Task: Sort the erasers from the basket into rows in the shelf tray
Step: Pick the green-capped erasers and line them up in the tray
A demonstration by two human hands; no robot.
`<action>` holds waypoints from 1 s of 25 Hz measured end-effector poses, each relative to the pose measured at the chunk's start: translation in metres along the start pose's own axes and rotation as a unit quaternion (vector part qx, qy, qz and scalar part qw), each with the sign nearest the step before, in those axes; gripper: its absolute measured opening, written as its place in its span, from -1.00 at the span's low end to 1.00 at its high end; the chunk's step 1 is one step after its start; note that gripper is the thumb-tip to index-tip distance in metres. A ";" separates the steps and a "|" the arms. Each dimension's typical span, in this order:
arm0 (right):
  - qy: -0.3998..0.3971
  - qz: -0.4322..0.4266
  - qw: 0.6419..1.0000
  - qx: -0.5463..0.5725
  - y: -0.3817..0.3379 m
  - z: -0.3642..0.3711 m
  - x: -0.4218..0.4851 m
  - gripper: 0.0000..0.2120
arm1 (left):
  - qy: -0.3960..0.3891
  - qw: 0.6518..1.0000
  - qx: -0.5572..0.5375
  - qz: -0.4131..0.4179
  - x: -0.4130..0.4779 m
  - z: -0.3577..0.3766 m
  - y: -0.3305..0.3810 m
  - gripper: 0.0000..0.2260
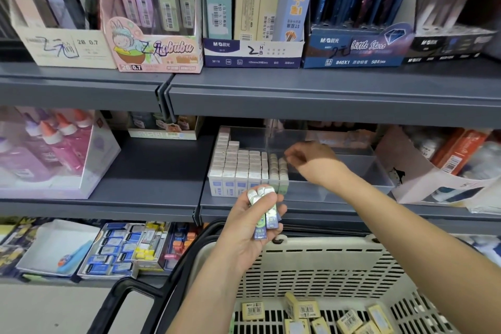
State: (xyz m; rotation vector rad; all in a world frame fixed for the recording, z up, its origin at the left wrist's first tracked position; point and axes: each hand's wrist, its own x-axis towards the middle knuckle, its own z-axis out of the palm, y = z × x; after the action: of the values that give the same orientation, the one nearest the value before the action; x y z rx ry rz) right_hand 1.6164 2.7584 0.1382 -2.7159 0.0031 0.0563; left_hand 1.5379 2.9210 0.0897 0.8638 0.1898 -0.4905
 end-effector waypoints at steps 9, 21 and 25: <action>-0.082 -0.090 0.966 0.228 -0.027 -0.004 -0.066 -0.86 | -0.006 1.000 0.024 0.000 -0.002 0.003 -0.001 -0.55; 0.119 0.017 0.975 0.185 0.001 -0.032 -0.009 -0.91 | 0.029 0.999 -0.037 -0.016 -0.003 0.004 0.004 -0.65; 0.130 -0.047 0.989 0.048 -0.002 -0.020 0.005 -0.83 | 0.027 0.999 -0.038 -0.023 -0.003 0.004 0.005 -0.62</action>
State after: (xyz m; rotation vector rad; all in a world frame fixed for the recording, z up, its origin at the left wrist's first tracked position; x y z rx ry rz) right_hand 1.6218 2.7522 0.1569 -2.6033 -0.0440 -0.3168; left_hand 1.5370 2.9215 0.0968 0.7999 0.2765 -0.5003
